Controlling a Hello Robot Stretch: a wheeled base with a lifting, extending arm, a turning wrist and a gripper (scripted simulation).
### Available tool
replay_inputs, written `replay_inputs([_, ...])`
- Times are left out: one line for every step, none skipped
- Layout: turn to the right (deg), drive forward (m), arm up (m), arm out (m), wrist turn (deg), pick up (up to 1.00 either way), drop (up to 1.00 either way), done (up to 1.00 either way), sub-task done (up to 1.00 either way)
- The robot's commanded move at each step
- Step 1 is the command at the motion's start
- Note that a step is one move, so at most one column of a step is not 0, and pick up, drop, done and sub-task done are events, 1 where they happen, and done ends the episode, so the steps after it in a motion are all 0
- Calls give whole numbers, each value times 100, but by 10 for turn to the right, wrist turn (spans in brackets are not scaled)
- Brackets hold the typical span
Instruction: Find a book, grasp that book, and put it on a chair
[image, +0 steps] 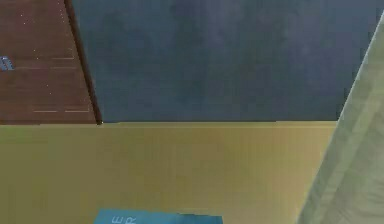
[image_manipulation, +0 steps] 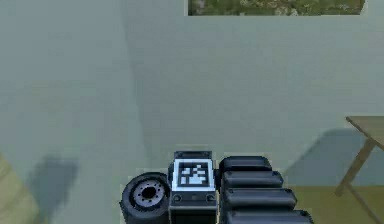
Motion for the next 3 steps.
replay_inputs([0, 60, 0, 0, 0, 0, 0, 0, 0])
replay_inputs([450, 0, 0, 0, 0, 0, 0, 0, 0])
replay_inputs([420, 0, 0, 0, 0, 0, 0, 0, 0])
